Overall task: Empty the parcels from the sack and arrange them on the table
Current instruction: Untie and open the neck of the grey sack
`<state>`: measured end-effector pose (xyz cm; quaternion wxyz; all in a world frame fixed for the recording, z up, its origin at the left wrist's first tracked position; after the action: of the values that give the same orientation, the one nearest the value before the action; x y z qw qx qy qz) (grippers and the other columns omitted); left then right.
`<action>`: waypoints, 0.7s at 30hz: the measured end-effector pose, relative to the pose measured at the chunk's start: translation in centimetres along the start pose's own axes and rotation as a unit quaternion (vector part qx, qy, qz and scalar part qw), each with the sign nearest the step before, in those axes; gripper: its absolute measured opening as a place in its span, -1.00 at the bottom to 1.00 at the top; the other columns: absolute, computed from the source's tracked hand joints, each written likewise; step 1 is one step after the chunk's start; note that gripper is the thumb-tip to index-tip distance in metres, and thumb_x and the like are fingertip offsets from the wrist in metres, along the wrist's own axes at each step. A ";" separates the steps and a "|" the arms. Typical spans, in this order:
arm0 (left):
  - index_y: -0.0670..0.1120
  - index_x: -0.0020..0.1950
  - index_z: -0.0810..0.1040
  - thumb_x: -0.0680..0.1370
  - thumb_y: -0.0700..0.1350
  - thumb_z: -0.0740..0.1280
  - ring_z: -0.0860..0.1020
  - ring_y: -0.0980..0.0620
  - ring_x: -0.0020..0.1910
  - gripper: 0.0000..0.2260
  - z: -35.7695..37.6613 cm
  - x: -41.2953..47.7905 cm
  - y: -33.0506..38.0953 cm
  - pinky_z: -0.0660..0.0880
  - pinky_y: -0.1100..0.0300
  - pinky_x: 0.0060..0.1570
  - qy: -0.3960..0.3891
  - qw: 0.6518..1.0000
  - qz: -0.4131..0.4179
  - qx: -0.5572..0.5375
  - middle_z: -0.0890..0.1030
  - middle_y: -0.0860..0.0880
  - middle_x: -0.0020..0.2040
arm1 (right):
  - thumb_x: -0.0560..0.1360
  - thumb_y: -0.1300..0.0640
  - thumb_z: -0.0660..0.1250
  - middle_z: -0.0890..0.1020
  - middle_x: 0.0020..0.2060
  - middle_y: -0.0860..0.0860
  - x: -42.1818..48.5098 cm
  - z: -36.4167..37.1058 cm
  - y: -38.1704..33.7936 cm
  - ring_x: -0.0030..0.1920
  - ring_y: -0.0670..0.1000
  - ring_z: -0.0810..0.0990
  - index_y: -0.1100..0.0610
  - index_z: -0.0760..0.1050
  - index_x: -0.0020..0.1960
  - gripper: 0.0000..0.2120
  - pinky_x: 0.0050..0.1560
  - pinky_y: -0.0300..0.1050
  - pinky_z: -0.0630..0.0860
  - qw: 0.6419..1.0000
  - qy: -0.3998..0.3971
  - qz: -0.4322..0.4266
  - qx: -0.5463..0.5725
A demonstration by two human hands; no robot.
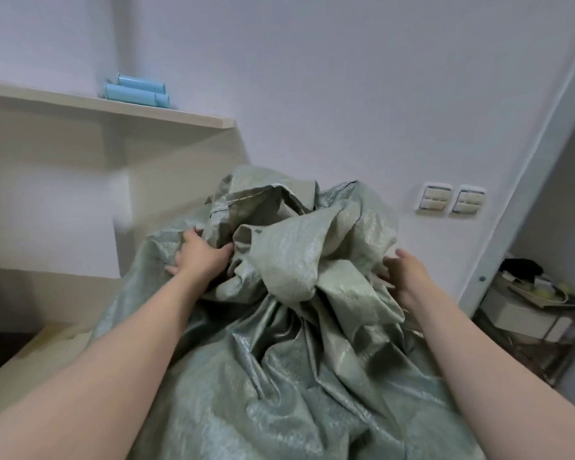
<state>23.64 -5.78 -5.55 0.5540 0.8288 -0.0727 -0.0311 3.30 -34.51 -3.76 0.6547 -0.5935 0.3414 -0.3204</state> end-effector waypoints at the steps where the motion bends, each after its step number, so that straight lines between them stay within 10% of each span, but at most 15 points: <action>1: -0.03 0.51 0.08 0.29 0.24 0.40 0.31 -0.23 0.43 -0.09 -0.2 -0.4 0.0 0.21 -0.26 0.40 -0.004 1.000 0.001 0.005 0.34 -0.14 0.47 | 0.61 0.20 0.12 0.53 0.05 0.06 -0.9 -0.7 -0.4 0.02 0.10 0.53 -0.01 0.18 0.52 -0.51 0.07 0.08 0.50 1.000 0.005 -0.006 0.009; 5: 0.01 0.57 -0.03 0.35 0.42 0.30 0.18 -0.25 0.50 -0.04 -1.2 -3.5 1.2 0.16 -0.27 0.42 -0.017 0.998 0.019 0.048 0.21 -0.18 0.53 | 0.62 -0.19 0.08 0.25 0.50 -0.06 -4.9 -1.0 -3.5 0.41 0.12 0.33 -0.20 0.08 0.53 -0.50 0.28 0.15 0.35 0.994 -0.044 -0.099 -0.017; 12: 0.00 0.58 -0.24 0.25 0.63 0.08 0.11 -0.24 0.52 0.14 -2.7 -10.4 3.2 0.15 -0.20 0.46 -0.086 0.995 0.004 0.058 0.09 -0.18 0.58 | 0.35 -0.47 0.24 0.02 0.56 -0.13 -12.9 1.0 -4.5 0.47 -0.03 0.17 -0.25 -0.13 0.54 -0.09 0.44 0.16 0.22 0.900 -0.225 -0.258 -0.271; 17: -0.11 0.60 -0.05 0.51 0.42 0.05 0.11 -0.16 0.54 -0.15 -4.4 -15.2 3.9 0.14 -0.05 0.45 -0.180 0.973 0.015 0.145 0.06 -0.11 0.59 | 0.08 -0.59 0.37 -0.23 0.57 0.00 -14.7 1.7 -0.6 0.57 0.05 -0.15 -0.11 -0.38 0.54 0.36 0.54 0.19 0.02 0.765 -0.285 -0.154 -0.557; 21: -0.16 0.56 0.16 0.65 0.17 0.10 0.20 -0.16 0.51 -0.41 -4.9 -17.1 2.8 0.22 0.01 0.44 -0.224 0.935 0.037 0.273 0.16 -0.13 0.57 | 0.26 -0.42 0.41 -0.29 0.55 0.04 -18.1 1.9 1.8 0.57 0.10 -0.19 0.12 -0.47 0.52 0.33 0.55 0.11 -0.03 0.706 -0.278 -0.088 -0.645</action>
<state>7.19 0.32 -1.53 0.2766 0.9164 -0.2310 -0.1743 -5.29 -18.39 -4.26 0.1463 -0.9607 0.2131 0.1011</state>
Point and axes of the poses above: each hand's wrist, its own x-axis towards the middle knuckle, its own z-axis out of the palm, y = z × x, the point moved 4 cm from there along x, towards the middle knuckle
